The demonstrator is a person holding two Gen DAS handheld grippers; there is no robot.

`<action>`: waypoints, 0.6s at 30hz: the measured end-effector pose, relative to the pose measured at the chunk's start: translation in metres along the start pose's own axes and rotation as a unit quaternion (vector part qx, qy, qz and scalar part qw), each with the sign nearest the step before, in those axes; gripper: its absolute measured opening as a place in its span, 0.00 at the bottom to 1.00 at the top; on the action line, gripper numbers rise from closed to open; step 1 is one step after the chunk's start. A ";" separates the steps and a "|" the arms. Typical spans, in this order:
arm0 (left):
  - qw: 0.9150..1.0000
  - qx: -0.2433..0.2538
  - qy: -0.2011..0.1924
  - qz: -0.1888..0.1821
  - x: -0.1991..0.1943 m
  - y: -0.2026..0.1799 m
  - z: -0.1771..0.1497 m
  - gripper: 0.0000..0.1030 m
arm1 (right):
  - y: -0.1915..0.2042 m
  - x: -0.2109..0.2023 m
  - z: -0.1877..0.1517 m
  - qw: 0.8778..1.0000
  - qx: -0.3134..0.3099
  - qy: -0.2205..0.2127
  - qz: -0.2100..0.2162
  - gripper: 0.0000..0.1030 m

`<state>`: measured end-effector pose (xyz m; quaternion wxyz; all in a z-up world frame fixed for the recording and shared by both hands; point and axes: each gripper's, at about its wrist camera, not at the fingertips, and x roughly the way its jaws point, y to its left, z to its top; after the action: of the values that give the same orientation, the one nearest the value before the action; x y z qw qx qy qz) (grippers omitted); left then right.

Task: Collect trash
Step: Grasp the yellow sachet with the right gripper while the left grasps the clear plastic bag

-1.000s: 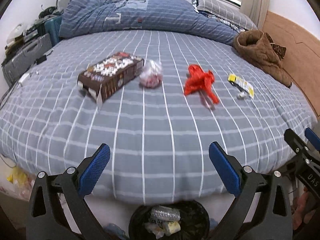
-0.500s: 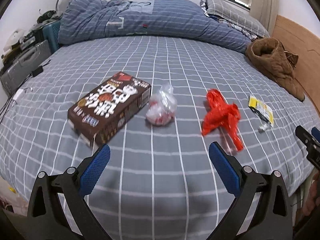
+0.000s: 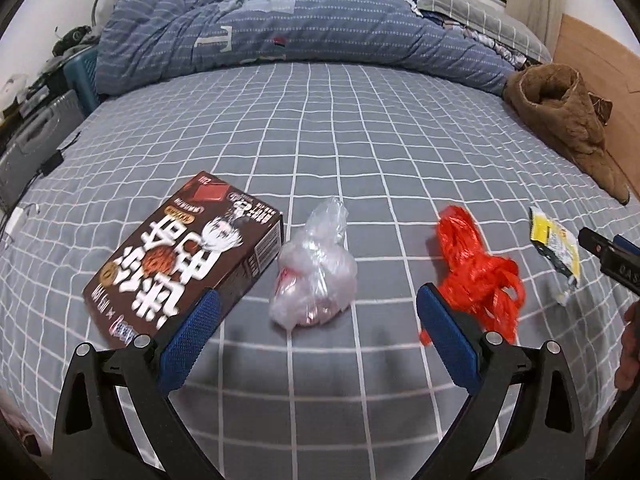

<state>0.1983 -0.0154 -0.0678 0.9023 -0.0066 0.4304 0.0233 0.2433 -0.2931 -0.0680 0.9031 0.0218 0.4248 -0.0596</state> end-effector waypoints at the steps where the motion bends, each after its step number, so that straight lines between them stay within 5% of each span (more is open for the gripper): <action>1: 1.000 0.001 0.003 0.000 0.005 -0.001 0.002 0.93 | 0.000 0.009 0.003 1.000 0.005 0.009 0.000 0.90; 14: 0.999 -0.019 0.031 -0.016 0.040 -0.011 0.009 0.85 | -0.009 0.078 0.020 0.995 0.057 0.081 0.007 0.89; 18: 0.999 -0.018 0.032 -0.014 0.046 -0.013 0.009 0.78 | -0.013 0.093 0.018 0.992 0.071 0.103 0.016 0.80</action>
<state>0.2344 -0.0266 -0.0980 0.8881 -0.0294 0.4584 0.0183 0.3142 -0.3157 -0.1281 0.8515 0.0990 0.5098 -0.0726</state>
